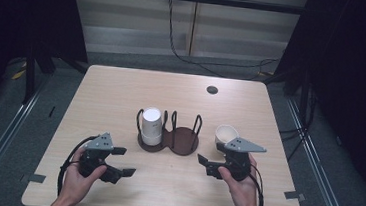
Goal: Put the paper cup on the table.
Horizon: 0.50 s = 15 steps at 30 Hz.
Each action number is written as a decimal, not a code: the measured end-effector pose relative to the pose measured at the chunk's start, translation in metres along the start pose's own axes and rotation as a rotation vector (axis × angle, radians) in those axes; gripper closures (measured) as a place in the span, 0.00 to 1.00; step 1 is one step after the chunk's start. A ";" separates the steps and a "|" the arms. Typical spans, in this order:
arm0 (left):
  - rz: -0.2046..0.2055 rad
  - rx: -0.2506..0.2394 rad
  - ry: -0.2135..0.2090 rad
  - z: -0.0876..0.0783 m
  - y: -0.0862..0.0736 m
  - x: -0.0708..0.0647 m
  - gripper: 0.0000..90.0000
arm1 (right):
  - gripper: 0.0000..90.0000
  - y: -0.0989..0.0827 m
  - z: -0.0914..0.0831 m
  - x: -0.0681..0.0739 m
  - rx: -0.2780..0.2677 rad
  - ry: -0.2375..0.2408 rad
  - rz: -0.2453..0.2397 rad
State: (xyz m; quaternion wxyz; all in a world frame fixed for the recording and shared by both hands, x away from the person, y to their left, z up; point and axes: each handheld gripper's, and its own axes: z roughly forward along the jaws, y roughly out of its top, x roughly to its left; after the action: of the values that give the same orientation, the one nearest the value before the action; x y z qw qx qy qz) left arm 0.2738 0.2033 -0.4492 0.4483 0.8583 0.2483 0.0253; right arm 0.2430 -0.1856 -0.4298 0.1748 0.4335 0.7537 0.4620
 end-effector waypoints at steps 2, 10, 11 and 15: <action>0.006 0.005 0.009 0.000 -0.001 -0.001 0.20 | 0.23 -0.004 0.002 0.006 0.000 0.014 -0.005; -0.037 -0.010 -0.008 0.004 -0.007 0.000 0.20 | 0.24 -0.021 0.013 0.023 -0.021 0.090 0.013; -0.042 -0.012 -0.017 0.003 -0.008 0.002 0.20 | 0.24 -0.023 0.015 0.025 -0.022 0.096 0.011; -0.042 -0.027 0.001 0.004 -0.010 0.001 0.20 | 0.23 -0.028 0.024 0.024 -0.002 0.095 -0.001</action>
State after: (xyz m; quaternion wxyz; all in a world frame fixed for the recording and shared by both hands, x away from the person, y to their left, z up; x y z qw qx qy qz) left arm 0.2715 0.2053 -0.4593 0.4604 0.8467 0.2661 0.0196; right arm 0.2317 -0.1579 -0.4623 0.1394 0.4102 0.7611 0.4827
